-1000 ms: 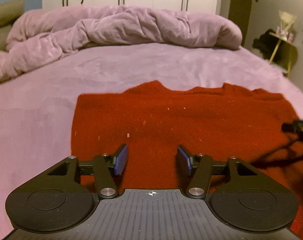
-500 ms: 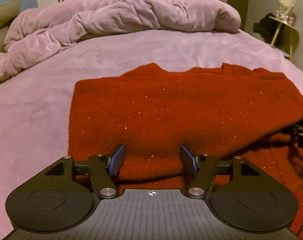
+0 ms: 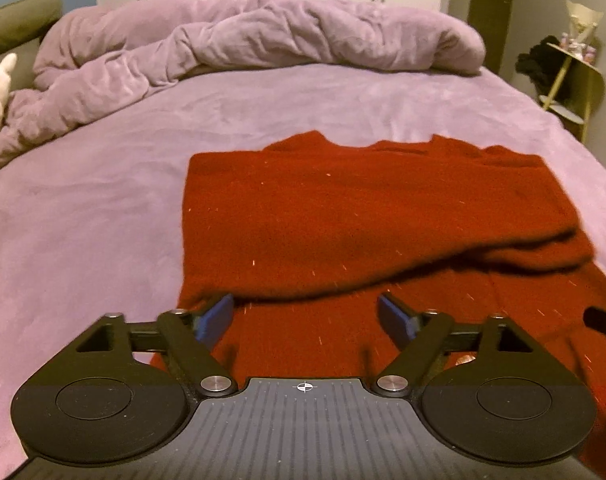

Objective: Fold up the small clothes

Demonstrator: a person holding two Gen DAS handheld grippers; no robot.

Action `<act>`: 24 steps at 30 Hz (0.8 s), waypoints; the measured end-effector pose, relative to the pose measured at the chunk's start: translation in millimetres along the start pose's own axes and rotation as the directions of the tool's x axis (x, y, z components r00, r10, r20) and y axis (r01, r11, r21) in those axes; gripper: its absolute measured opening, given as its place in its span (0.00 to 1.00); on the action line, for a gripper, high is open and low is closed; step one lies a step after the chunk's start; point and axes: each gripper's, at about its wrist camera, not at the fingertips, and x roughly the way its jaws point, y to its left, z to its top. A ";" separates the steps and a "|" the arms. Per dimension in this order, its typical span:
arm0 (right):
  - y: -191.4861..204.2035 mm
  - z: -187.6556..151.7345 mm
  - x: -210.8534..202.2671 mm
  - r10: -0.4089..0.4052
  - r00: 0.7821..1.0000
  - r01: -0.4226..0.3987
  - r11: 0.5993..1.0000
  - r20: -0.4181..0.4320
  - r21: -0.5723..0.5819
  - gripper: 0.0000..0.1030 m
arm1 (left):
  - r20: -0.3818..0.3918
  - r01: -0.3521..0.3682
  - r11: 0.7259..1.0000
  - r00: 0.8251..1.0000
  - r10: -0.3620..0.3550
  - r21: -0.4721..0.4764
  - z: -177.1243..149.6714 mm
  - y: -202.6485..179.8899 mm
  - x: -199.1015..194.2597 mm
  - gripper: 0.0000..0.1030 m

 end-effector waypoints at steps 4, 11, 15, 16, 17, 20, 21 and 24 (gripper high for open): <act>-20.6 -39.2 -56.9 0.109 0.994 -0.107 0.989 -0.020 0.101 0.72 | -0.026 0.095 0.995 0.995 -0.095 0.001 -41.6 17.1 -45.3 0.92; -63.3 -118.3 -132.2 0.135 0.983 -0.105 0.970 -0.125 0.219 0.74 | -0.151 0.041 0.990 0.987 -0.061 -0.137 -135.3 80.9 -99.5 0.91; -81.0 -130.0 -154.5 0.166 0.982 -0.131 0.946 -0.094 0.296 0.72 | -0.191 0.060 0.965 0.975 -0.111 -0.254 -161.3 107.2 -114.0 0.78; -84.3 -128.1 -156.6 0.164 0.983 -0.129 0.941 -0.088 0.313 0.72 | -0.190 0.077 0.960 0.973 -0.132 -0.269 -163.9 110.3 -117.4 0.75; -88.6 -125.6 -158.8 0.160 0.984 -0.126 0.937 -0.078 0.327 0.72 | -0.182 0.100 0.955 0.971 -0.155 -0.280 -165.5 112.3 -120.0 0.73; -94.0 -123.0 -156.6 0.166 0.983 -0.130 0.935 -0.083 0.331 0.68 | -0.173 0.169 0.936 0.958 -0.230 -0.308 -166.6 117.2 -119.3 0.65; -95.3 -123.2 -152.1 0.168 0.981 -0.127 0.936 -0.099 0.328 0.67 | -0.182 0.178 0.931 0.953 -0.244 -0.318 -165.5 118.8 -116.6 0.60; -97.9 -126.3 -137.7 0.173 0.974 -0.114 0.932 -0.147 0.343 0.51 | -0.206 0.174 0.925 0.945 -0.253 -0.339 -164.6 121.3 -110.6 0.53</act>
